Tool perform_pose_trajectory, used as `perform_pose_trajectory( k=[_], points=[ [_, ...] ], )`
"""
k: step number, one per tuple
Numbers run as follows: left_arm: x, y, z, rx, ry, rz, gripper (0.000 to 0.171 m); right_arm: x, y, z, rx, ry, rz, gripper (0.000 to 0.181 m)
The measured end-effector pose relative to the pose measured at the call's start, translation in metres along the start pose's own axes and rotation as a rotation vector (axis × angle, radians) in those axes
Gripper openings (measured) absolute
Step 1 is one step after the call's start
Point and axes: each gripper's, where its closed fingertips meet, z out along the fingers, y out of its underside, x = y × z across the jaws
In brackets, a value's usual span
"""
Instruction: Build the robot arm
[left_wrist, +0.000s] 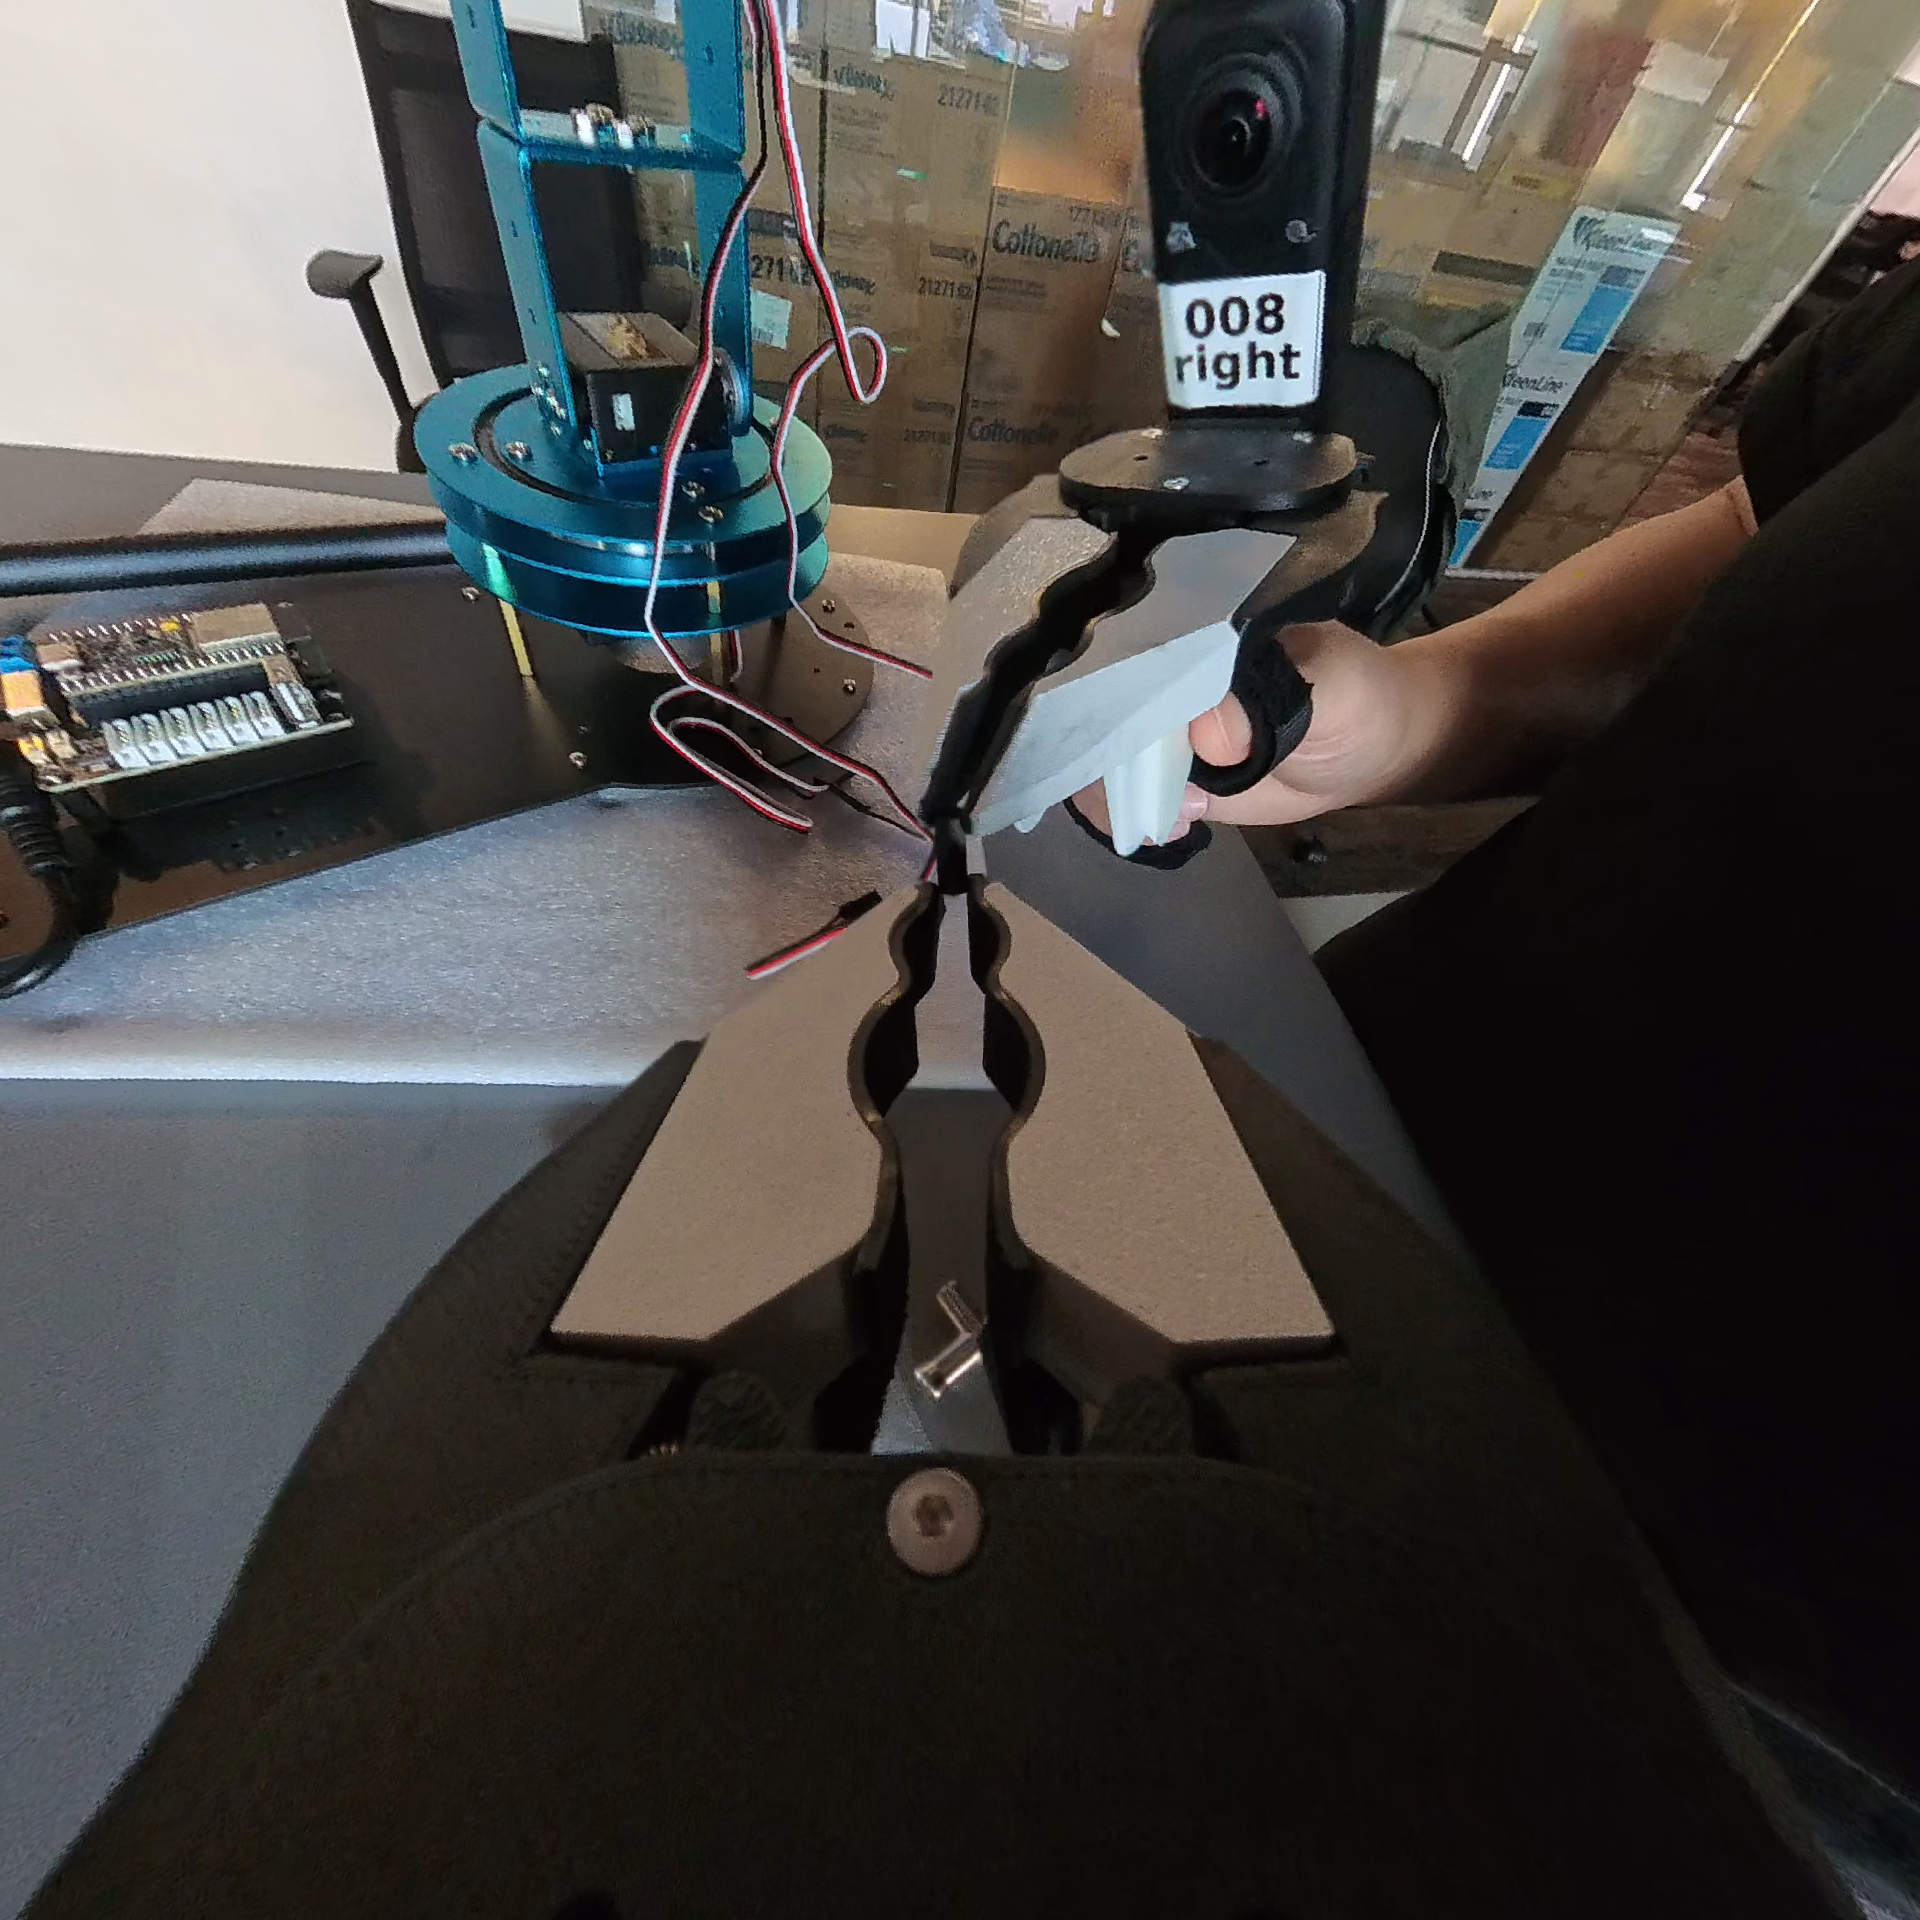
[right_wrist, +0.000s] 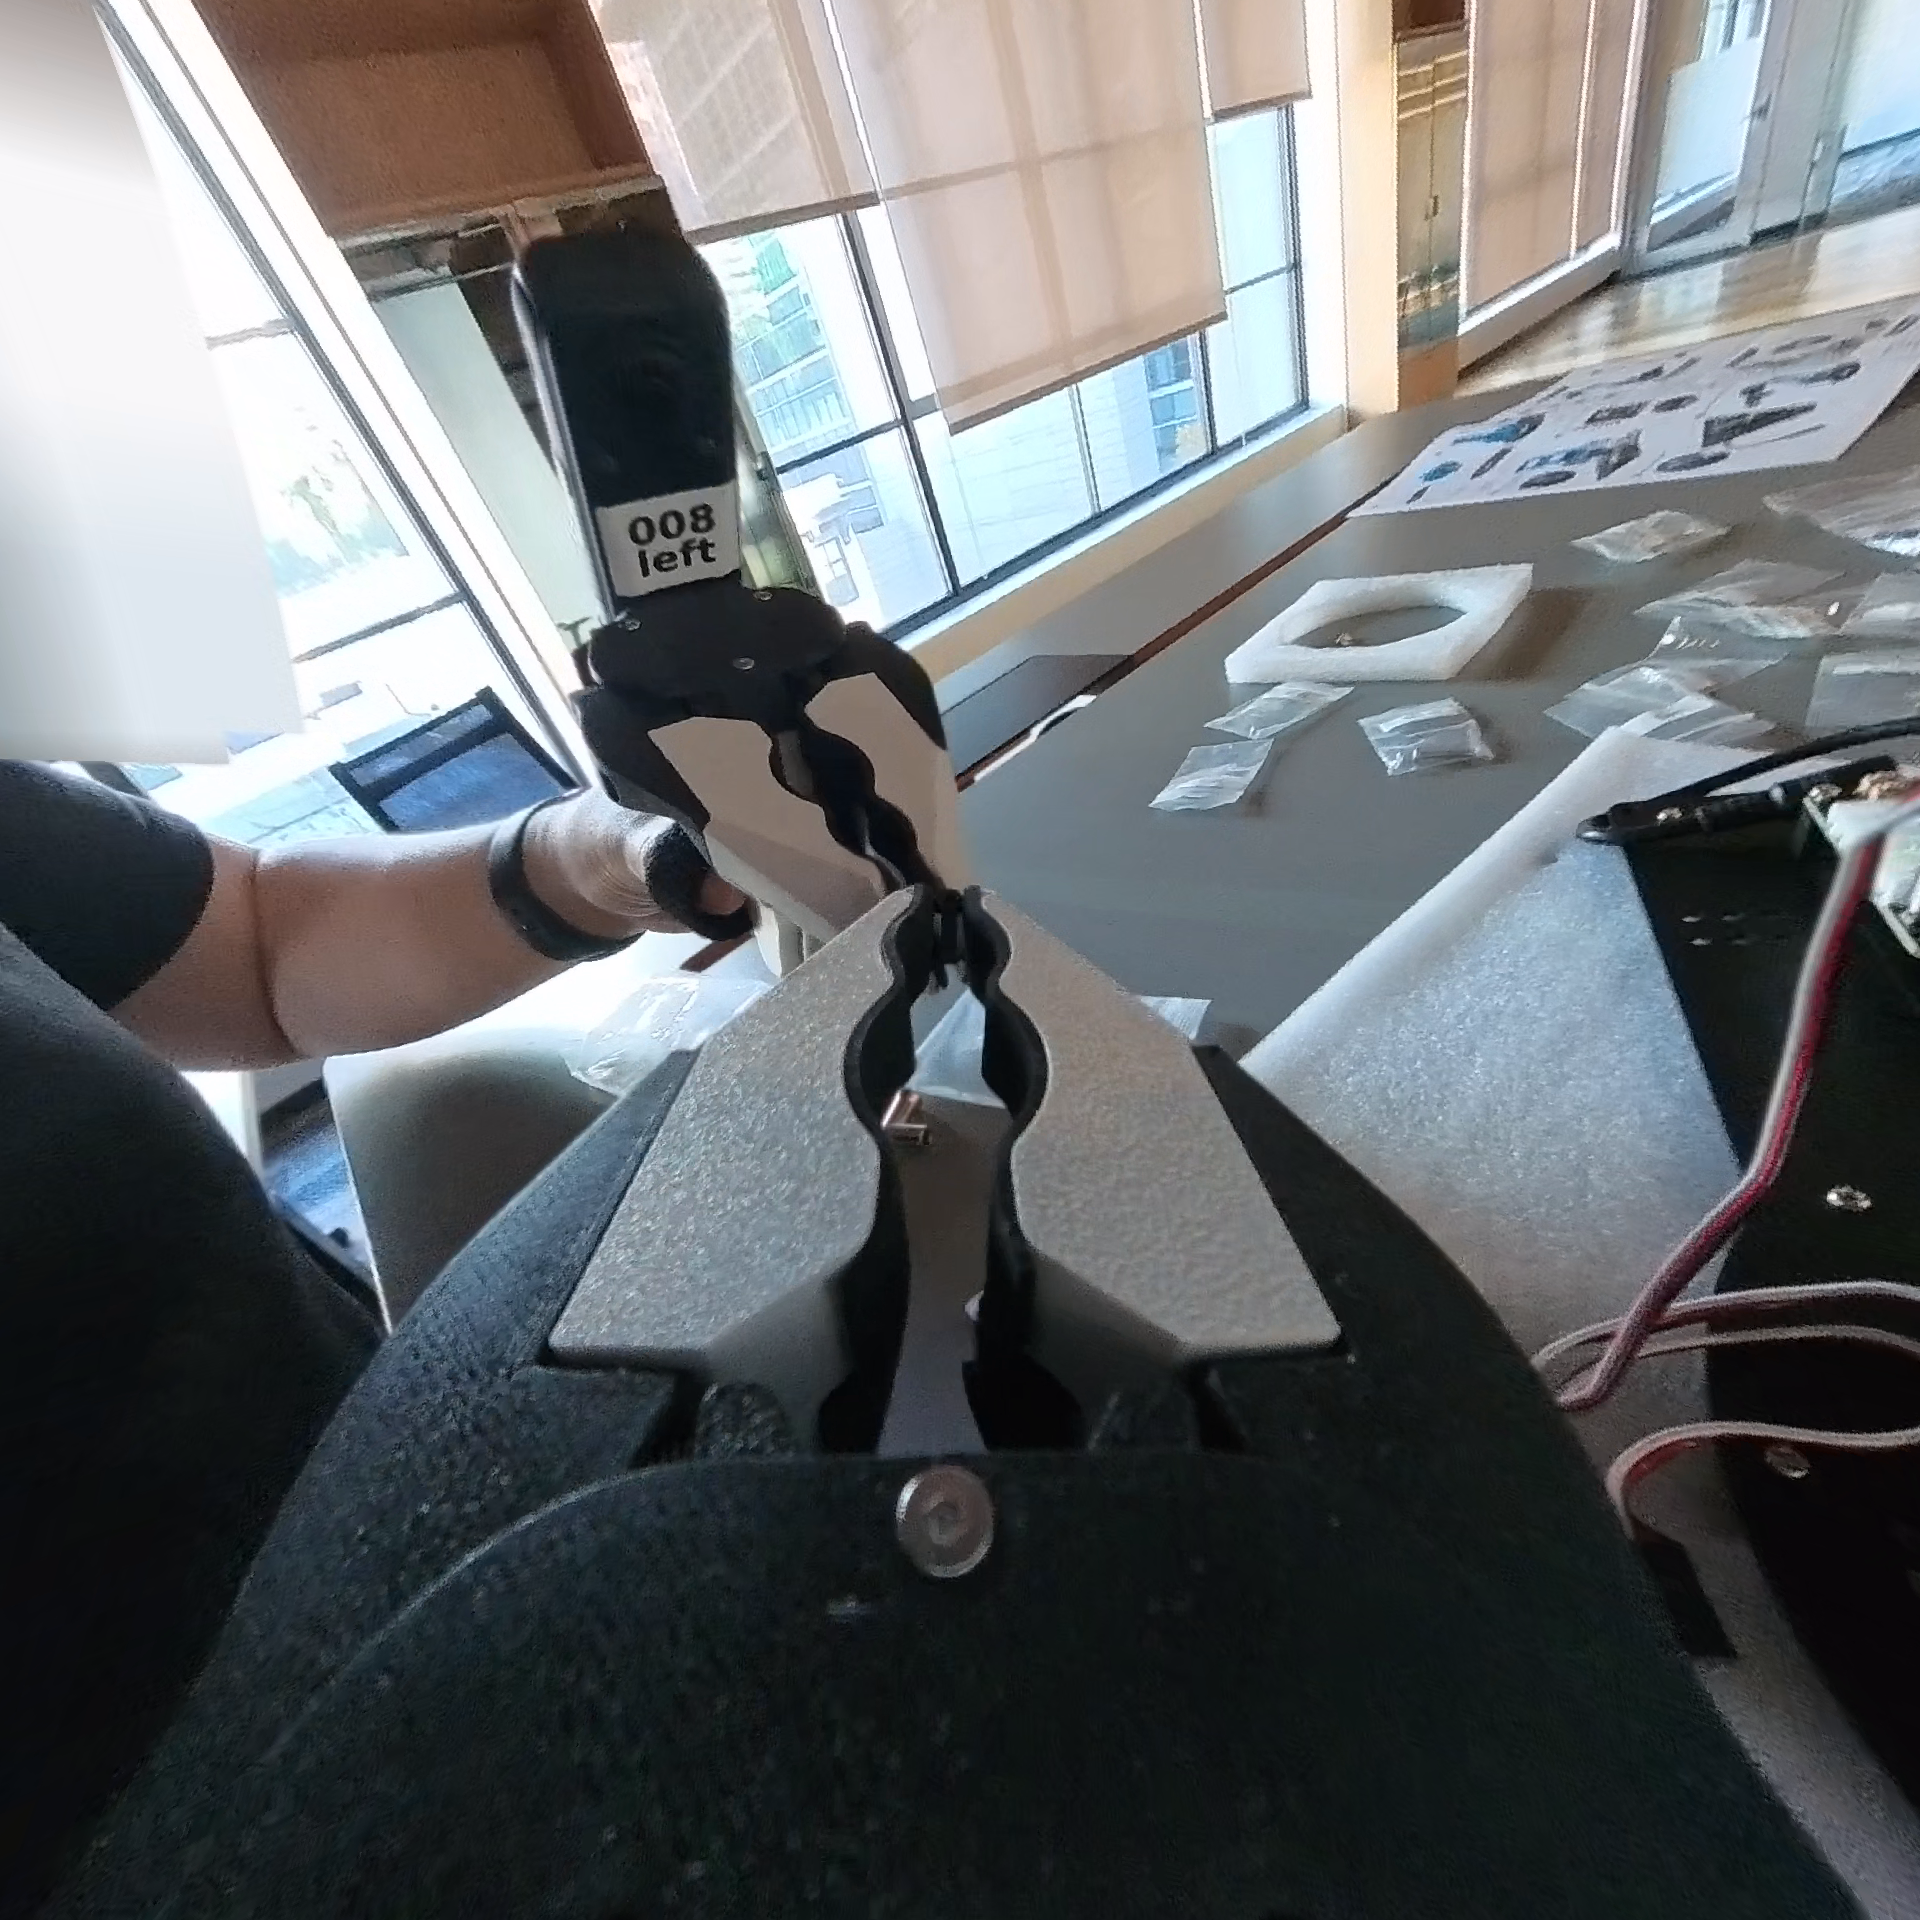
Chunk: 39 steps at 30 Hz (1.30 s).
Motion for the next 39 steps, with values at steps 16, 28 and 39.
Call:
perform_pose_trajectory(
  k=[16,28,39],
  points=[
    [-0.005,-0.005,0.005,-0.009,0.012,0.019,0.003,0.013,0.002,-0.02,-0.056,0.139,-0.085,0.017],
    [-0.026,-0.004,0.008,-0.111,-0.097,0.039,0.003,0.078,0.012,-0.172,-0.573,0.976,-0.186,0.0],
    [-0.019,-0.014,0.018,-0.118,-0.12,0.082,0.003,0.075,0.025,-0.189,-0.662,1.014,-0.216,0.001]
  ],
)
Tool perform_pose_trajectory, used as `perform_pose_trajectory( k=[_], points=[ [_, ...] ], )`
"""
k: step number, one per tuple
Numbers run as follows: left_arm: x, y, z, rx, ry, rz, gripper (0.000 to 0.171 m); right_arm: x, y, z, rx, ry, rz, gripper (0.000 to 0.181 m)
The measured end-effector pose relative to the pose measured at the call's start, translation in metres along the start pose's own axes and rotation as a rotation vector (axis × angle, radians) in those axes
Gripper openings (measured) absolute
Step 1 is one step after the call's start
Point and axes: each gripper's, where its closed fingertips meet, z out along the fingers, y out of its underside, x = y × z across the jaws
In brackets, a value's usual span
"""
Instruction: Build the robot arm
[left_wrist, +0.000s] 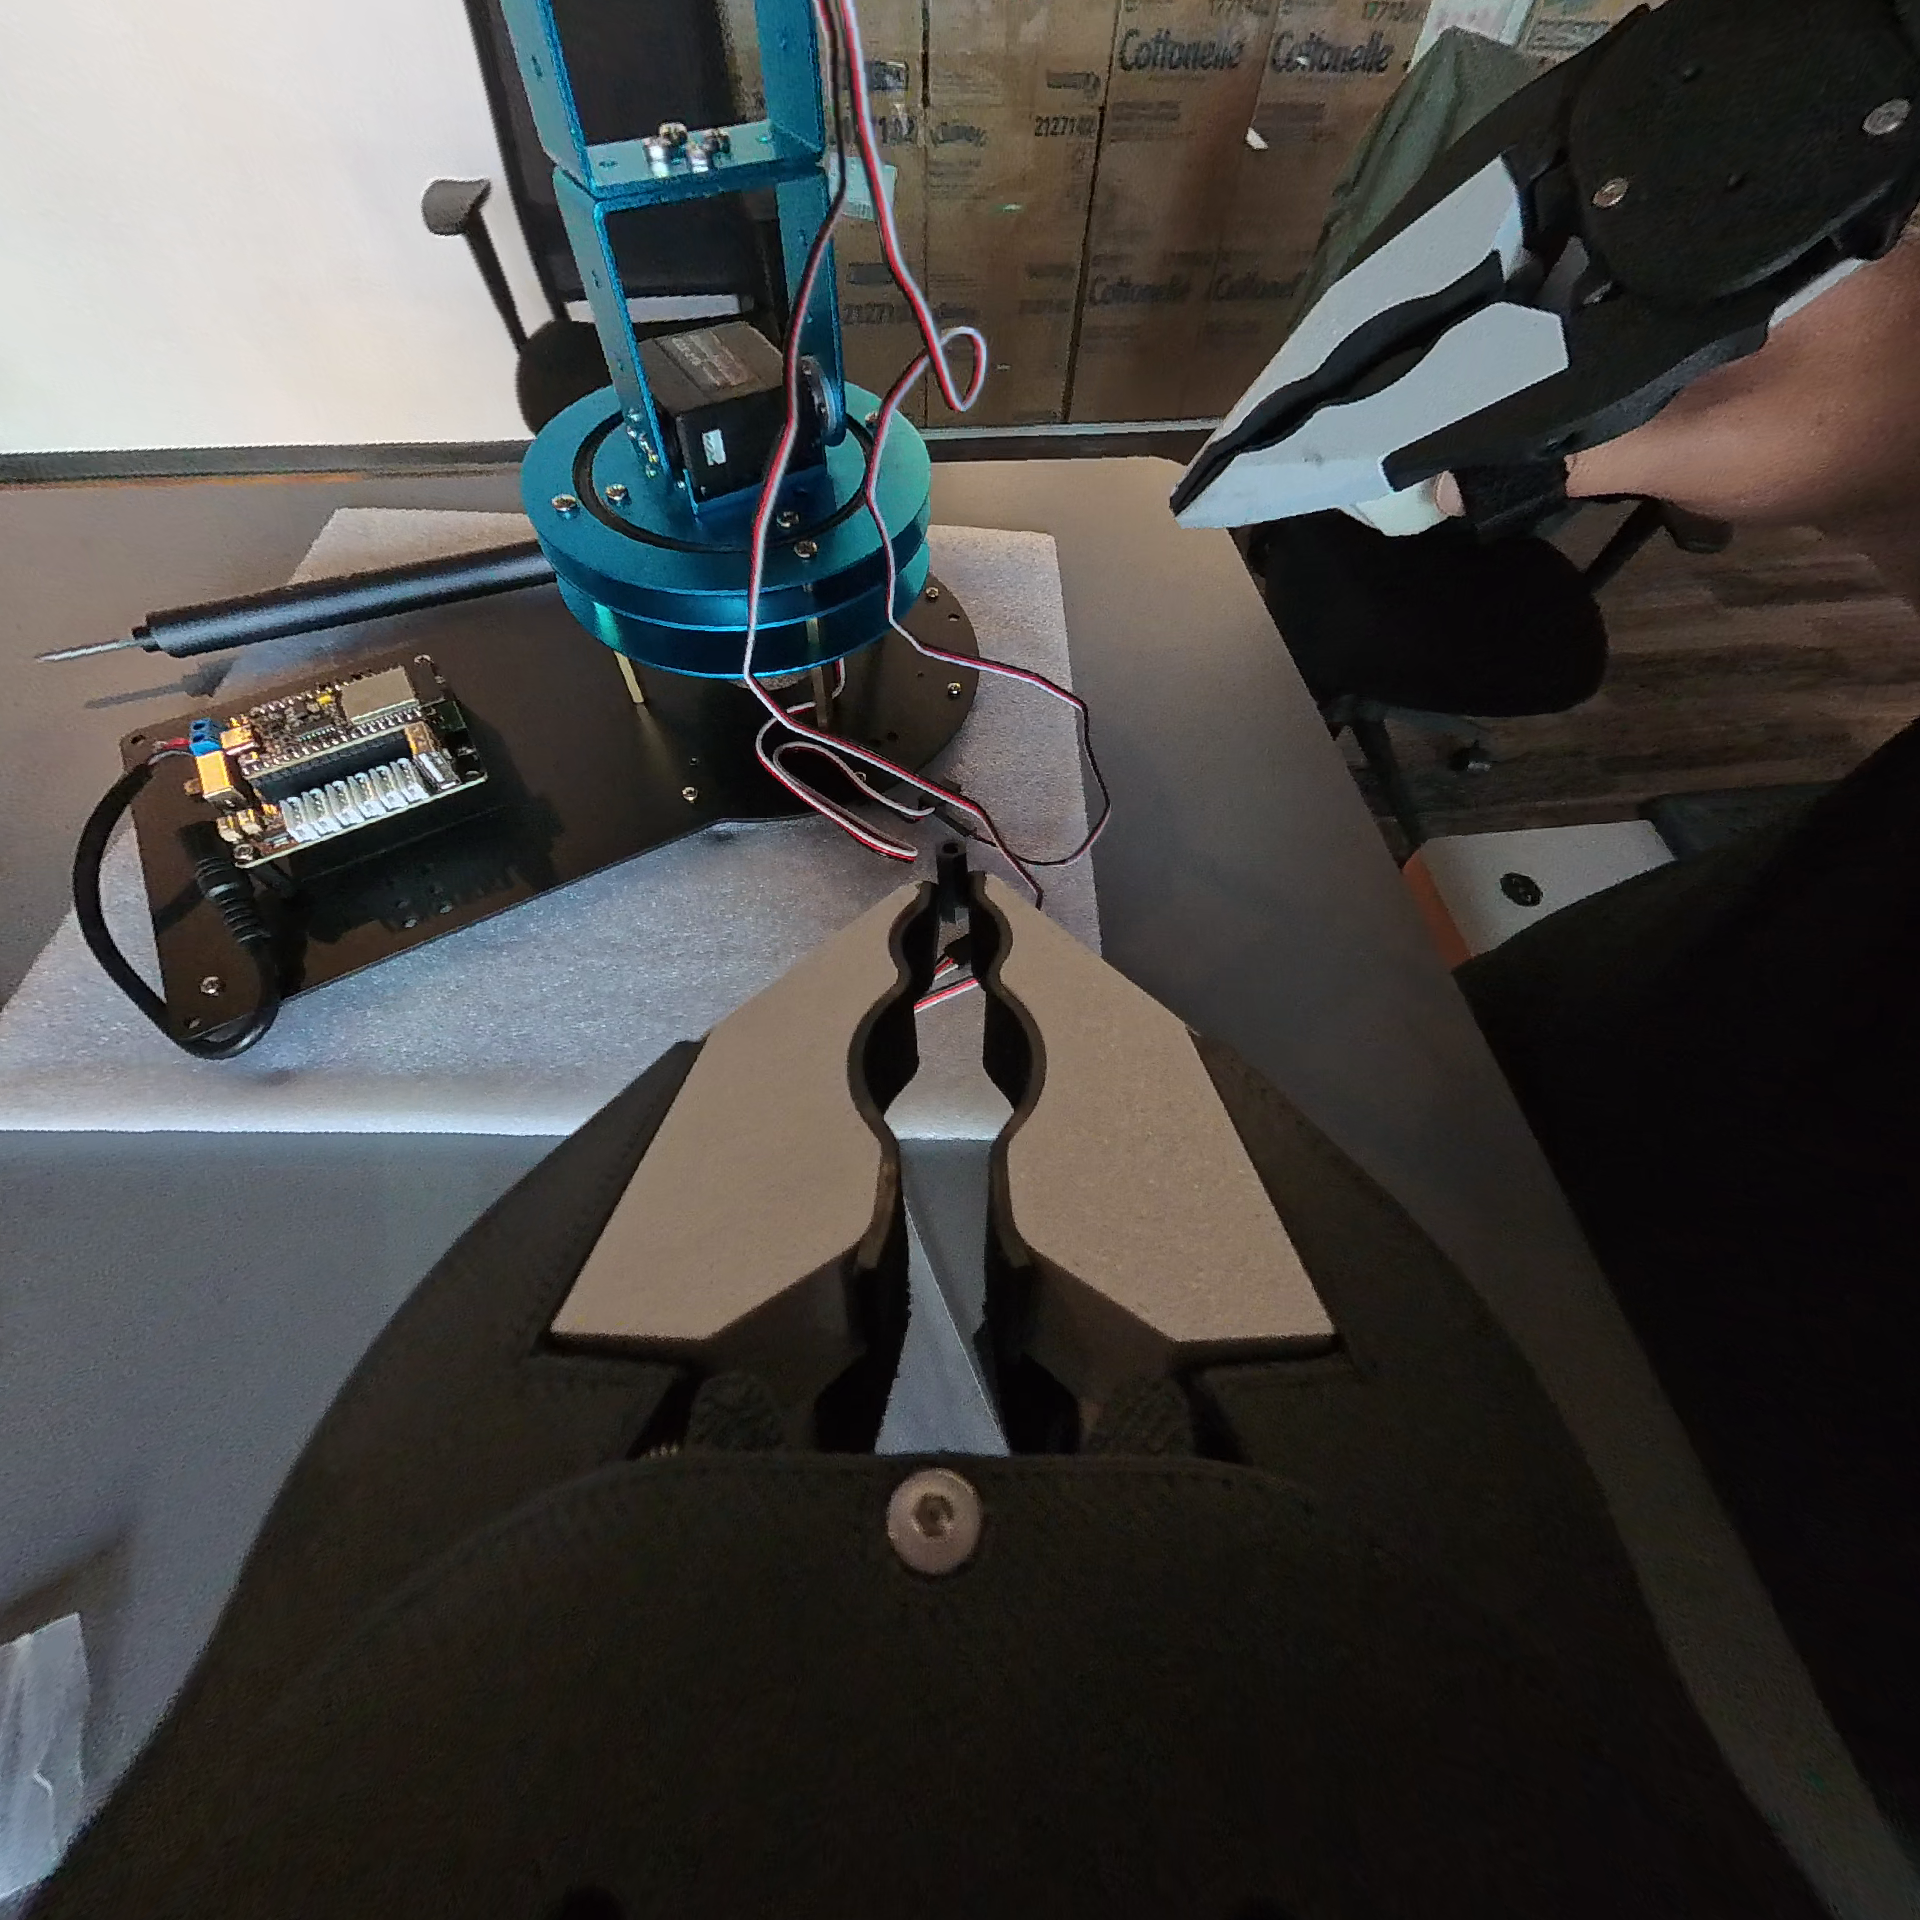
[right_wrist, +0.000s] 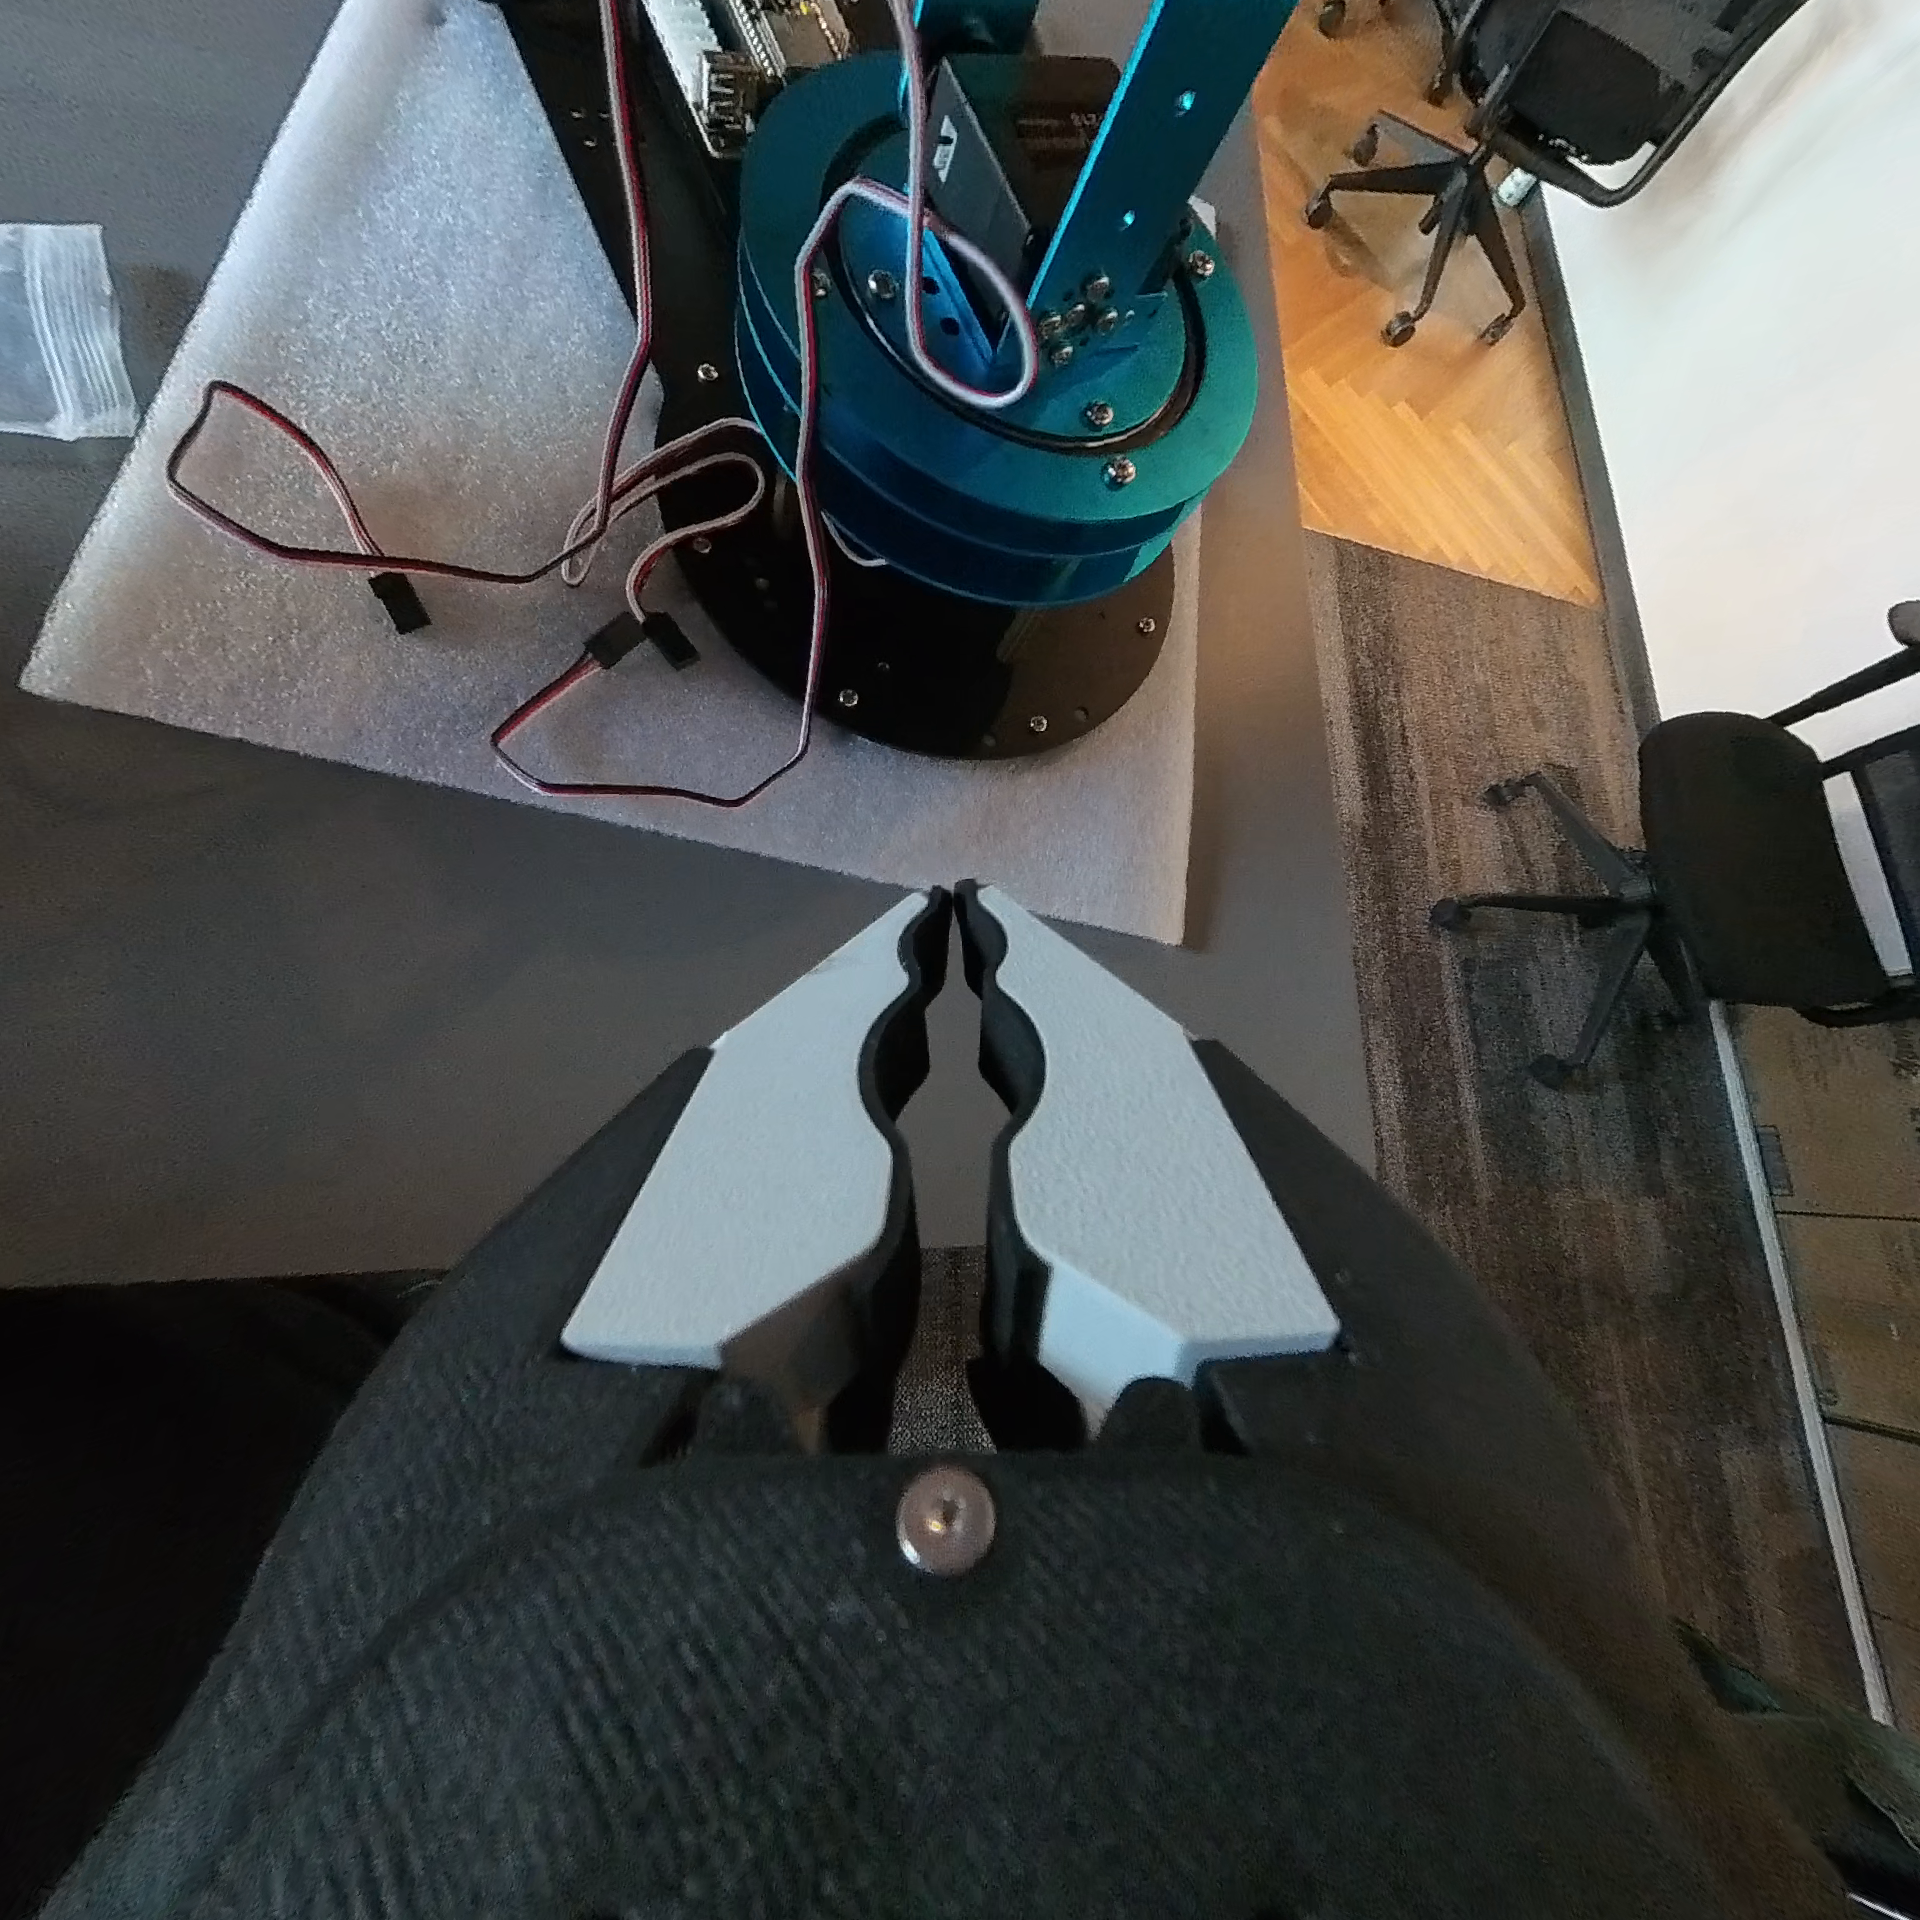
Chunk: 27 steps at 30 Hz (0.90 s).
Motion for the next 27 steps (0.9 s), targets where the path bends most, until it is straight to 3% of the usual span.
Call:
perform_pose_trajectory(
  k=[13,17,22,27],
  points=[
    [-0.003,0.018,-0.019,-0.048,-0.135,-0.014,0.003,-0.002,0.006,-0.005,-0.05,0.035,-0.112,0.0],
    [-0.034,0.029,-0.037,-0.194,-0.357,0.052,0.003,-0.006,0.007,-0.004,-0.044,0.011,-0.116,0.001],
    [-0.084,0.034,-0.084,-0.43,-0.758,0.237,0.003,-0.002,0.007,-0.001,-0.054,-0.001,-0.12,0.001],
    [-0.094,0.047,-0.09,-0.475,-0.797,0.182,0.003,-0.006,0.0,0.002,-0.048,-0.009,-0.156,0.001]
  ],
)
